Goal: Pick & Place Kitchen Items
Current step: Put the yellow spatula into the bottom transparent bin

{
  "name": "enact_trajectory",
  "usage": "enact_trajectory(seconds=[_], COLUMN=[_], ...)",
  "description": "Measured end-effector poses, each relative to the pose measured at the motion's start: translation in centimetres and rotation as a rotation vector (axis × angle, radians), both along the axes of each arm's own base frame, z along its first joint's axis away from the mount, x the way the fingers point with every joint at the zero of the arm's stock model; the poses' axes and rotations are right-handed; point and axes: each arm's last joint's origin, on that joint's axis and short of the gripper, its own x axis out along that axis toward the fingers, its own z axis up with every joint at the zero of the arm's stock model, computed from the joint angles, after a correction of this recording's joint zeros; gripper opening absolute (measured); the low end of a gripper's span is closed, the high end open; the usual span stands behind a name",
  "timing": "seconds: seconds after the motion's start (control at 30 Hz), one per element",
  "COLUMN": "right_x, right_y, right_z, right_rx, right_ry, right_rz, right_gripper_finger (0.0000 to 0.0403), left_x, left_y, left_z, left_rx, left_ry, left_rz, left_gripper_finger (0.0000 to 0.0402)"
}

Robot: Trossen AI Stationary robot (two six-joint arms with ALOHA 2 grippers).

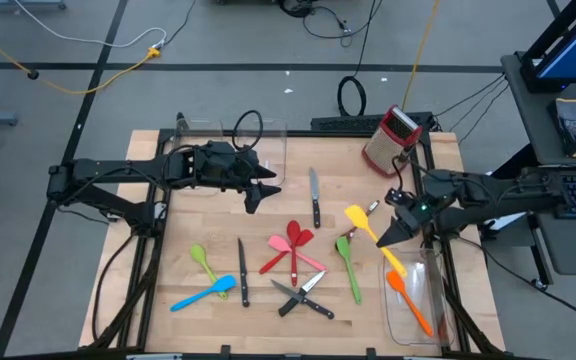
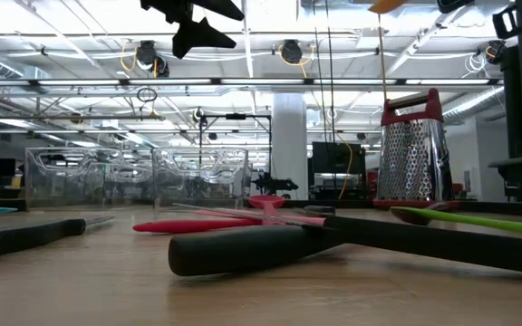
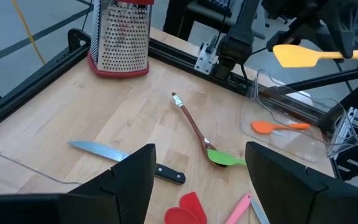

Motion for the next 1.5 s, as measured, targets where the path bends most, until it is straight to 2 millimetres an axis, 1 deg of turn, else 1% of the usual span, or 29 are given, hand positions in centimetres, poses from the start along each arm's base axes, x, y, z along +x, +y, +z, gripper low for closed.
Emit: enact_trajectory(seconds=[0.43,0.6,0.8,0.93,1.07,1.2,1.33,1.5], right_x=[-0.3,-0.6,-0.5,-0.4,-0.6,-0.8,-1.6,-3.1], right_y=[1.8,2.5,3.4,4.2,5.2,6.1,7.3,8.5], right_z=[-0.1,-0.4,-0.7,-0.9,-1.1,-1.2,-1.2,-1.1], right_rx=[-0.033,-0.031,-0.019,0.025,0.105,0.149,0.173,0.169], right_ry=[0.015,0.056,0.099,0.159,0.253,0.310,0.381,0.479], right_rz=[-0.015,-0.029,-0.013,0.011,0.054,0.083,0.140,0.147], right_gripper_finger=[0.0018,0.0018,0.0018,0.0018,0.0018,0.0018,0.0018,0.0018], left_x=[0.0,0.0,0.1,0.1,0.2,0.3,0.4,0.4], left_y=[0.0,-0.1,-0.2,-0.2,-0.4,-0.7,-0.9,-1.2], left_z=[0.0,0.0,0.2,0.2,0.5,0.6,0.6,0.6], left_rx=[0.031,0.056,0.080,0.093,0.139,0.166,0.174,0.184], left_ry=[0.002,0.002,-0.013,-0.012,-0.032,-0.050,-0.049,-0.048], left_rz=[-0.014,-0.021,0.016,0.012,-0.009,-0.028,-0.040,-0.055], left_gripper_finger=[0.0253,0.0253,0.0253,0.0253,0.0253,0.0253,0.0253,0.0253])
